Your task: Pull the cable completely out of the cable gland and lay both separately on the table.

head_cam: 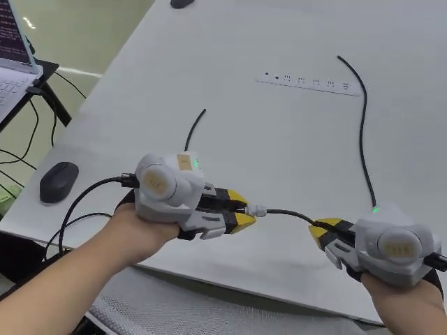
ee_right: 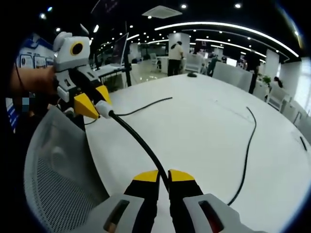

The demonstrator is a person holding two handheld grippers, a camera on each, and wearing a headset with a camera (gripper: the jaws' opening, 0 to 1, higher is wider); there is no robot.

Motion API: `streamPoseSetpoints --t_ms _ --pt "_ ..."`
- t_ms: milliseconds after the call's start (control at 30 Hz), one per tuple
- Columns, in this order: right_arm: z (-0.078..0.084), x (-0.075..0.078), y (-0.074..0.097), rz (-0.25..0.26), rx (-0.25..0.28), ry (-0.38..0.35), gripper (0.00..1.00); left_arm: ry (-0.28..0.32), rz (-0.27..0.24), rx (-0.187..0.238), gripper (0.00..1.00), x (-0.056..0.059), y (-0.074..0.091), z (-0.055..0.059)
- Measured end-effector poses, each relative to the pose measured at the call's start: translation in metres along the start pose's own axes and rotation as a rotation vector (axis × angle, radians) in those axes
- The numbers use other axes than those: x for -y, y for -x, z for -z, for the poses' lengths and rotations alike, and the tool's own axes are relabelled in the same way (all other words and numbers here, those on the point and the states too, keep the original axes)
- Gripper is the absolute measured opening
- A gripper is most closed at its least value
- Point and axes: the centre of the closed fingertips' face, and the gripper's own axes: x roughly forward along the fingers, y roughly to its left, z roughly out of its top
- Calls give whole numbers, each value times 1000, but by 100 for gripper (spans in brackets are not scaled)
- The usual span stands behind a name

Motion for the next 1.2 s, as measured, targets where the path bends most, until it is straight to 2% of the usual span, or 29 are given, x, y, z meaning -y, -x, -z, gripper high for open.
streamPoseSetpoints --t_ms 167,200,267,333,367,467,567,733,833,1200 --pt "1 -1 4 18 -14 64 3 6 0 -4 14 -1 -1 0" --pt "0 0 5 33 -22 72 5 7 -10 -5 14 -3 -1 0" --pt "-9 -1 9 40 -10 87 14 13 -17 -16 14 -6 -1 2" --pt "-20 -8 11 18 -3 109 16 13 -17 -19 14 -6 -2 2" --pt "-28 -12 12 7 4 166 16 12 -15 -19 14 -6 -2 2" --pt "-44 -18 11 18 6 284 17 16 -11 -16 14 -6 -4 -1" --pt "-51 -25 7 20 1 342 17 10 -6 -20 14 -6 -4 -2" --pt "-56 -45 -1 -18 20 450 16 28 1 -26 14 -5 -4 -3" --pt "-59 -48 -2 -15 25 508 13 15 4 -32 14 -3 -5 -2" --pt "-65 -56 -3 -50 36 547 5 11 2 -35 14 0 -6 -2"
